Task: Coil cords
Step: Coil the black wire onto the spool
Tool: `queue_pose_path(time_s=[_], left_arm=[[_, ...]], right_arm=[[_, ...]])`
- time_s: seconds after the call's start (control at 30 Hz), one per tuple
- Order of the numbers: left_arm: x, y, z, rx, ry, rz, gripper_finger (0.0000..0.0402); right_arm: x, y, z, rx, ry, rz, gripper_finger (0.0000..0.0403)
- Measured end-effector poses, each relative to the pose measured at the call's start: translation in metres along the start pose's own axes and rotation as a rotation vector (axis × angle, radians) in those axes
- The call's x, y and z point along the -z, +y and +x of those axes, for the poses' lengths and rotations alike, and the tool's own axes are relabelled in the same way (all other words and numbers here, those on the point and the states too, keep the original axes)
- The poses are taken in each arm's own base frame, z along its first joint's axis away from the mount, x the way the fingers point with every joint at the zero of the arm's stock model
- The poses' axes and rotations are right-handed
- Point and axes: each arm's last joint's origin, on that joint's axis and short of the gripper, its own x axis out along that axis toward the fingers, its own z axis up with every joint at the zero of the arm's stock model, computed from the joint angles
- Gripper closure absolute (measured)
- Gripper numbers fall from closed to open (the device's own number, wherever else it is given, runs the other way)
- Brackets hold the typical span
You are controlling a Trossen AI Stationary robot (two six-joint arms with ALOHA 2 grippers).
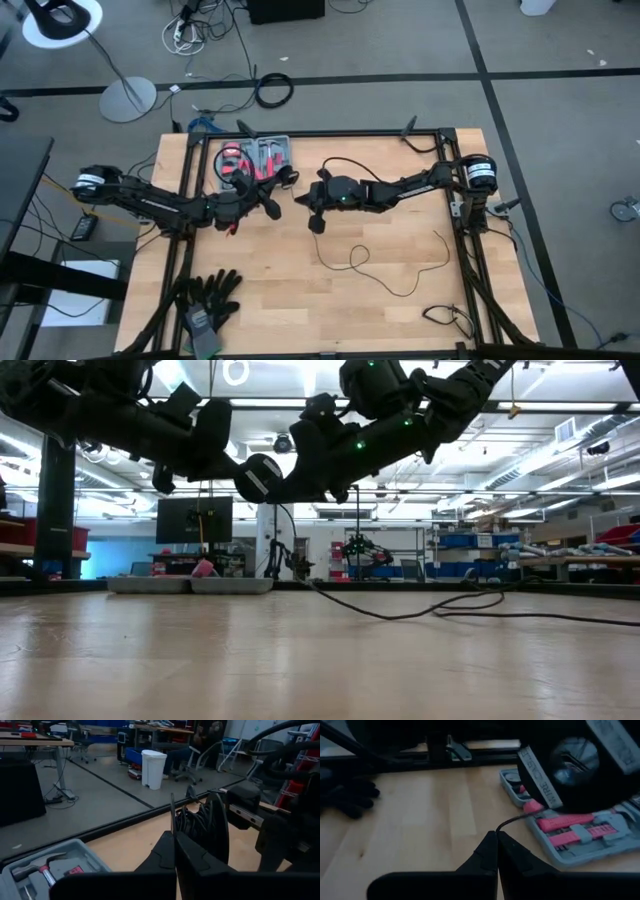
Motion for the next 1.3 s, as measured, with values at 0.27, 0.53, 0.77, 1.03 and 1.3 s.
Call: queue_pose_path(time_s=[0.27,0.53,0.77,1.03,1.3], left_arm=[[0.015,-0.016,0.017,-0.017,0.075,0.068,0.0402],[0.016,-0.017,0.019,-0.025,0.082,0.098,0.0402],[0.02,-0.017,0.018,0.012,0.124,0.148,0.0402],[0.027,-0.015,0.017,0.042,0.19,0.214,0.0402],[0.029,-0.015,0.017,0.066,0.214,0.255,0.0402]], right_arm=[[0.028,0.009,0.028,-0.055,0.076,0.04,0.0403],[0.026,0.014,0.03,-0.071,0.04,0.027,0.0403],[0.023,0.007,0.031,-0.065,0.022,0.023,0.0403],[0.004,-0.005,0.021,-0.071,-0.025,0.048,0.0403],[-0.002,-0.021,0.017,-0.1,-0.018,0.153,0.0402]])
